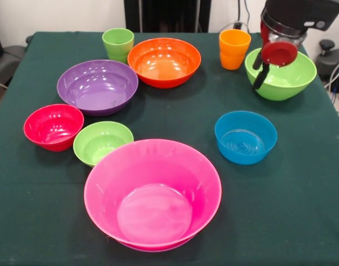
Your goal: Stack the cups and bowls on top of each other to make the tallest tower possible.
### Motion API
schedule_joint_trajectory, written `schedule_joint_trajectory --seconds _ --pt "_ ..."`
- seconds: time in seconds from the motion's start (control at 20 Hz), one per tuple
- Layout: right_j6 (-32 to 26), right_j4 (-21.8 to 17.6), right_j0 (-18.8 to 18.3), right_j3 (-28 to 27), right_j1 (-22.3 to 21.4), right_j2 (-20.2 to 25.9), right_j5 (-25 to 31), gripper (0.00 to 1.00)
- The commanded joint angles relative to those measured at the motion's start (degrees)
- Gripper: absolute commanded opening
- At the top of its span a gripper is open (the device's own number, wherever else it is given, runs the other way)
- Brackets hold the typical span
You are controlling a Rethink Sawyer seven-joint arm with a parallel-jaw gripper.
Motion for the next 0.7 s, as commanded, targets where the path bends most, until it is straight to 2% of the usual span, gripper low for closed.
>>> schedule_joint_trajectory --seconds 0.05,0.3,0.45,0.7 --pt "12.3 -0.4 1.2 -4.5 6.6 3.2 1.3 1.0" --pt "14.0 1.1 1.9 -6.5 8.3 3.3 2.1 1.0" --pt "15.1 1.4 2.2 -8.5 9.1 2.9 5.3 1.0" --pt "16.5 2.6 3.5 -7.6 7.7 2.4 6.6 1.0"
